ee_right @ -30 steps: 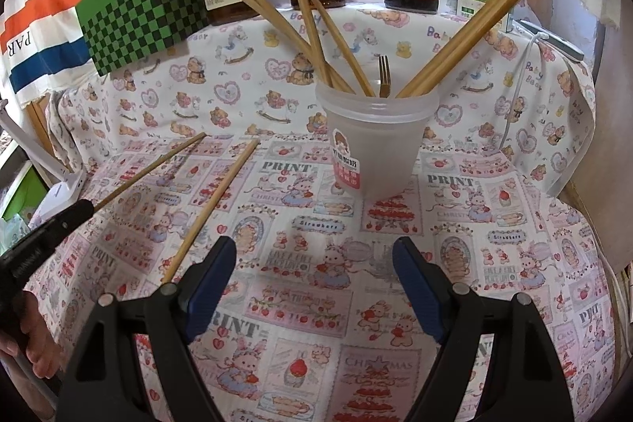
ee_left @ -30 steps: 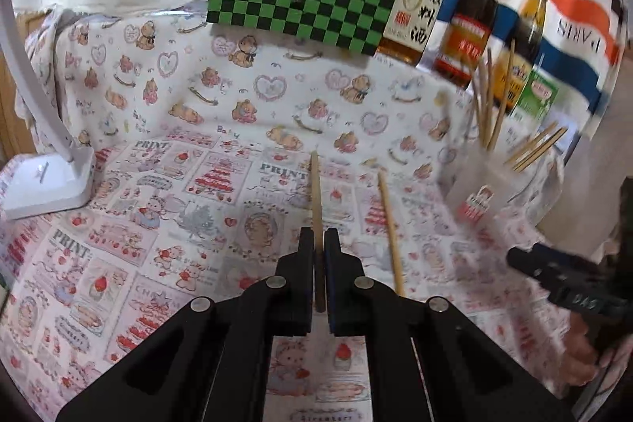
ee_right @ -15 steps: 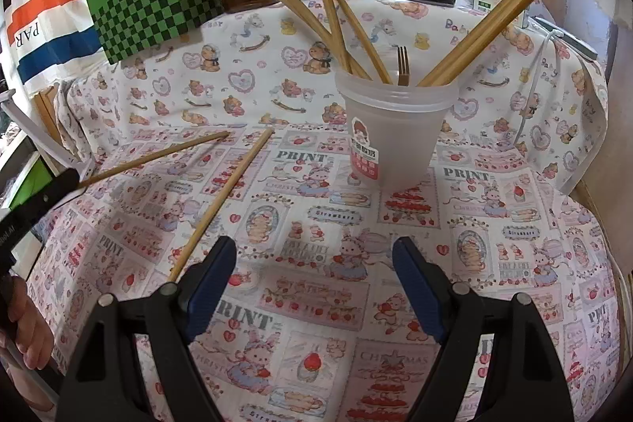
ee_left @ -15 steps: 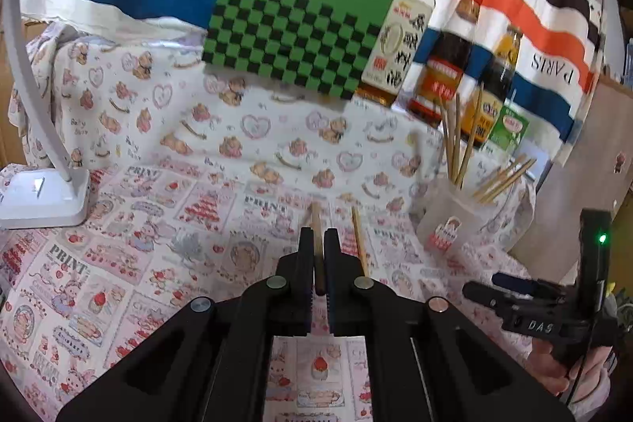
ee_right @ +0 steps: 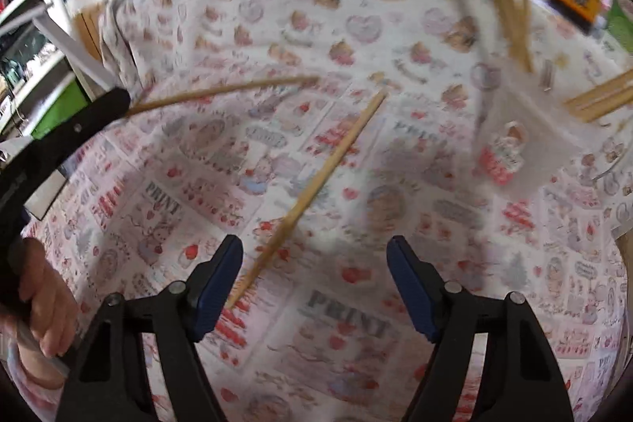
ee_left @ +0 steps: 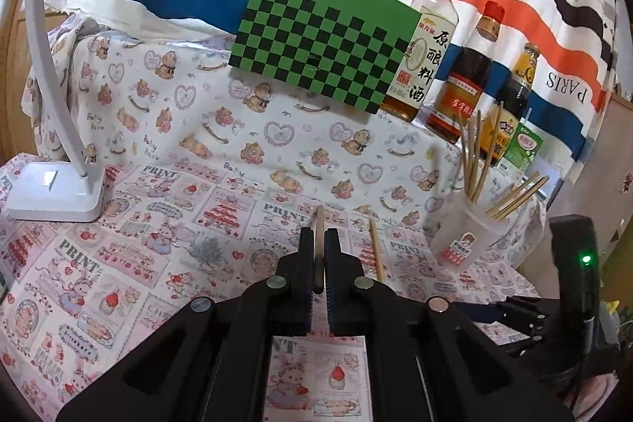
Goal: Organize utensils
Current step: 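Grasp the other chopstick with the right tool while the left tool holds its chopstick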
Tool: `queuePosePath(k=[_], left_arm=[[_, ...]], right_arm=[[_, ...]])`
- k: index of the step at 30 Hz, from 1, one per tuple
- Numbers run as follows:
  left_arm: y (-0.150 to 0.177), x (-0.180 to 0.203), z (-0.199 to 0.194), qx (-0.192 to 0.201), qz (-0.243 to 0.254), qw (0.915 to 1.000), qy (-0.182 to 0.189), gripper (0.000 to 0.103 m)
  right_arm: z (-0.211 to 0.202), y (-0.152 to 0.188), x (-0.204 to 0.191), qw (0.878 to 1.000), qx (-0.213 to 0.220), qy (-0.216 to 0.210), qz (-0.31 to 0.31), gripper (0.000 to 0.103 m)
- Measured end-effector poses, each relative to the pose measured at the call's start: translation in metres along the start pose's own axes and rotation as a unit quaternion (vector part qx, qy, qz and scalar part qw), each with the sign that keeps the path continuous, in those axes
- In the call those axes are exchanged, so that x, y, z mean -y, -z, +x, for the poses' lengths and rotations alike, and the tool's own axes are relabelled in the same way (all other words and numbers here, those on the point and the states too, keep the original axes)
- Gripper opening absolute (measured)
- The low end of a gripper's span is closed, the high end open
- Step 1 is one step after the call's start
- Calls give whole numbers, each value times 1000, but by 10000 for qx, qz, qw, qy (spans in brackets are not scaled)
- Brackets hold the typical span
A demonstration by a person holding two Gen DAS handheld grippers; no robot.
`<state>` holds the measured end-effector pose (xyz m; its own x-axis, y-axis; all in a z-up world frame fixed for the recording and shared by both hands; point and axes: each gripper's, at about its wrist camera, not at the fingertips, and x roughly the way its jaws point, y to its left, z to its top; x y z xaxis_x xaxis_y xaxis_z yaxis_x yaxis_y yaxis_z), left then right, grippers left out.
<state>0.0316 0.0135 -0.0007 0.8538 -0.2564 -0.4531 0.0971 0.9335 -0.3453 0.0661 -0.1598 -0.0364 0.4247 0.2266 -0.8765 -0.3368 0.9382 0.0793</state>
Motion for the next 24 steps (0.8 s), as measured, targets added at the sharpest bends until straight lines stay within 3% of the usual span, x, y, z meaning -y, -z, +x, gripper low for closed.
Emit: queuePosePath(k=[4,6,10,15,22,24], left_arm=[[0,-3,-1,40,-51,10000,8,4],[-1,-5,-2,50,-96,9999,15,4],[0,-4,-2,54,-81,10000,-1,4],[0,1,-4,115,7,9999,-1,4],[2,6,-3,91,122,9999,-68,4],[3,9,-3,90,196,9997,-77,4]], right_arm=[[13,-3,-8,9998,-50,170,-97,71],[19,0,-6,9995,-197,237,-63,56],[20,4,-2,9994,-255,215,-43,45],[11,13,4,9993,-180,304,-87,24],[0,24,24,9982,-117,567,173,18],[0,25,26,9956,-10,930,127,19]])
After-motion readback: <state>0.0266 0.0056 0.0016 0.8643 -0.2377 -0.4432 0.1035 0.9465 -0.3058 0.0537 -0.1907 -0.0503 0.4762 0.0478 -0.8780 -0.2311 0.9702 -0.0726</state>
